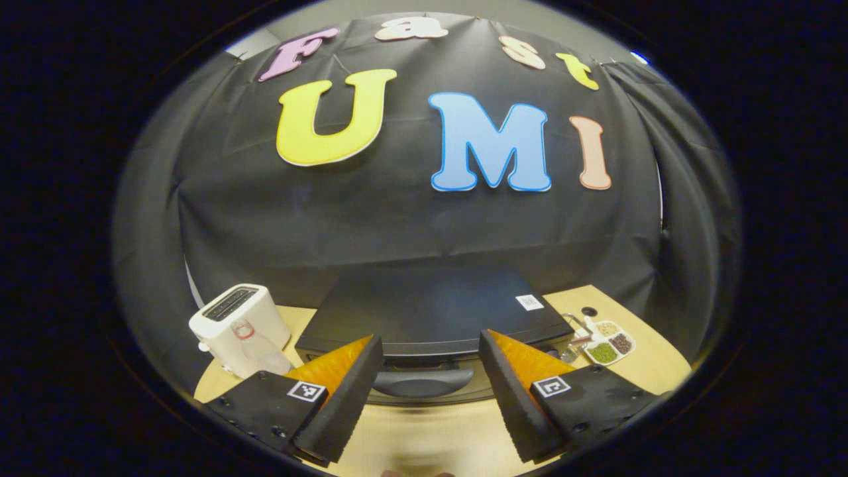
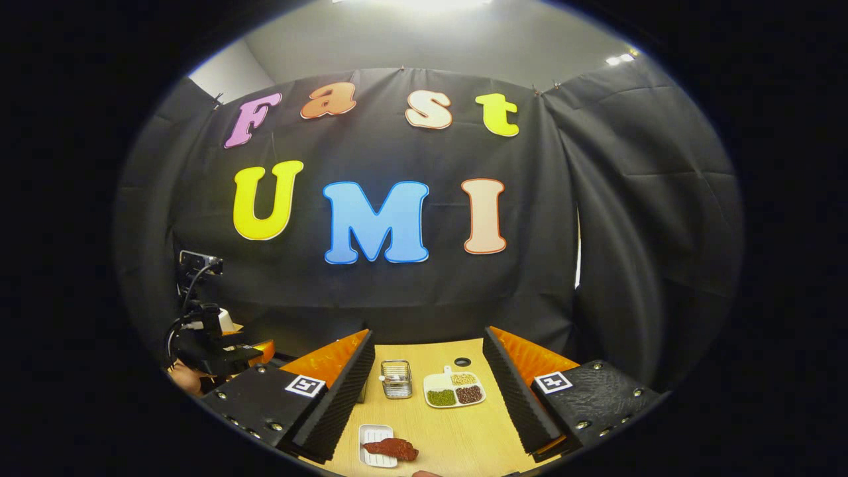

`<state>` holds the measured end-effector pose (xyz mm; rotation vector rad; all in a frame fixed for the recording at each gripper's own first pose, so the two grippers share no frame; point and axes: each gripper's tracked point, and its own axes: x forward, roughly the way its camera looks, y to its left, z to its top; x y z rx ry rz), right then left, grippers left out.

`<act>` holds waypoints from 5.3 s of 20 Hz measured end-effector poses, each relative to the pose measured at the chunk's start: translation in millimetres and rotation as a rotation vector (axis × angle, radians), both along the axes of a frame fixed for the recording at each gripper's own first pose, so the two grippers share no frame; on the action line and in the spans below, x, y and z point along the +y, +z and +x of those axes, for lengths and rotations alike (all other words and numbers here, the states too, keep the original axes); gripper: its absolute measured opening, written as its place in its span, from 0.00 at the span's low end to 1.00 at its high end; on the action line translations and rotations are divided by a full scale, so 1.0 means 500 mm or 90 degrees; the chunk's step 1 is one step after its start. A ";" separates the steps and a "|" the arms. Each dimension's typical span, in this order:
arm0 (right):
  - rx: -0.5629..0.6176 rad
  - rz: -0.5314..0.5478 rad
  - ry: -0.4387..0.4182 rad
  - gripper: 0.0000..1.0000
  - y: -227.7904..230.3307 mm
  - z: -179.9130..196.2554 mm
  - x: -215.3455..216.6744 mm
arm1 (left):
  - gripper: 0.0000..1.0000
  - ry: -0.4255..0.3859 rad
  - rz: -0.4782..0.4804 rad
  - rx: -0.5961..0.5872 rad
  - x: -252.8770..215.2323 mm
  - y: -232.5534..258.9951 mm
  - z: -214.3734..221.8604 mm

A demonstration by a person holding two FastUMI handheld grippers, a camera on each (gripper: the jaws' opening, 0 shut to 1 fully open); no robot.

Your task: Open the electric oven with the left hand, put the food in, and close the electric oven.

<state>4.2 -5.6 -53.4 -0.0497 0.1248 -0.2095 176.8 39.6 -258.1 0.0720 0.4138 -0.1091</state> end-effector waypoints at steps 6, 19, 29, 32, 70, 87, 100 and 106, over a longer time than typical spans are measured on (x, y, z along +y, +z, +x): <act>0.004 0.005 -0.015 0.99 -0.004 0.010 -0.004 | 0.98 0.011 -0.003 0.051 0.017 -0.081 0.031; -0.001 0.001 -0.003 0.99 0.002 0.018 0.022 | 1.00 0.009 0.009 0.071 0.022 -0.114 0.026; -0.010 0.006 -0.001 0.99 0.011 -0.014 0.016 | 0.98 0.002 0.017 0.081 0.028 -0.137 -0.078; -0.009 0.007 0.001 0.99 0.010 -0.025 0.019 | 1.00 -0.003 0.016 0.093 0.029 -0.151 -0.108; 0.171 0.328 0.042 0.99 -0.289 -0.014 -0.047 | 0.98 0.031 -0.075 -0.077 0.022 0.151 -0.273; 0.425 0.478 0.191 0.78 -0.674 0.009 0.043 | 1.00 0.133 -0.050 -0.113 0.009 0.272 -0.366; 0.401 0.625 0.160 0.10 -0.608 0.024 0.073 | 1.00 0.104 -0.072 -0.122 0.056 0.297 -0.354; 0.298 0.709 0.196 0.10 -0.455 0.018 0.136 | 1.00 0.067 -0.094 -0.131 0.144 0.304 -0.305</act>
